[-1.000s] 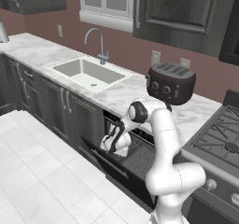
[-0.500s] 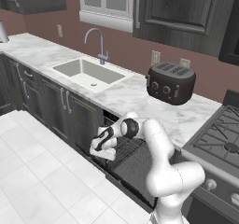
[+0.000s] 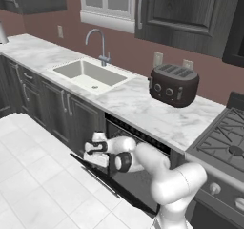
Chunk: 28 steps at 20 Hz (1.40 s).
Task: Open the dishwasher door and pull out the top rack.
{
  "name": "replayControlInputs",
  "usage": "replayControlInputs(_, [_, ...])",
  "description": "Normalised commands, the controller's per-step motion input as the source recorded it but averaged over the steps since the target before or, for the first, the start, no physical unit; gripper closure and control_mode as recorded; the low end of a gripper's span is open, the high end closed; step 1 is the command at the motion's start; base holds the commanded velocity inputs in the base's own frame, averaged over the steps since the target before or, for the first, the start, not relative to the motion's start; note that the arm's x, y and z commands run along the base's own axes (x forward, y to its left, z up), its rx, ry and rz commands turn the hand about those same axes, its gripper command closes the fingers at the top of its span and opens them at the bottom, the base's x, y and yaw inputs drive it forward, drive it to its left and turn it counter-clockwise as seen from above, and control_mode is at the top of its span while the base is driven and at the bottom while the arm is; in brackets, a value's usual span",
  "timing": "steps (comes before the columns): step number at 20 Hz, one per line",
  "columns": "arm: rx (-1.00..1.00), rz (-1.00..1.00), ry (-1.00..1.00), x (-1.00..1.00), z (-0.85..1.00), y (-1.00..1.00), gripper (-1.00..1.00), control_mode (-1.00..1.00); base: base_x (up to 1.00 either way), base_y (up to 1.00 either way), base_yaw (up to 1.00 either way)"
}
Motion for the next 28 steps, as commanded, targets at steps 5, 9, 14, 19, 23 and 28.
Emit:
replayControlInputs(5, [0.00,0.00,-0.03,-0.21,0.02,-0.02,-1.00,-1.00,0.00,0.00,0.00])
replayControlInputs(9, [0.01,0.16,-0.21,-0.51,0.82,-0.78,-1.00,-1.00,0.00,0.00,0.00])
replayControlInputs(14, [-0.07,0.25,-0.23,-0.72,0.50,-0.73,-1.00,-1.00,0.00,0.00,0.00])
replayControlInputs(19, [-0.36,0.28,-0.16,-0.71,-0.09,-0.42,-1.00,-1.00,0.00,0.00,0.00])
replayControlInputs(23, [-0.44,0.31,-0.04,-0.50,-0.56,-0.35,-1.00,-1.00,0.00,0.00,0.00])
replayControlInputs(28, [-0.20,0.46,0.00,-0.26,-0.49,-0.64,-1.00,-1.00,0.00,0.00,0.00])
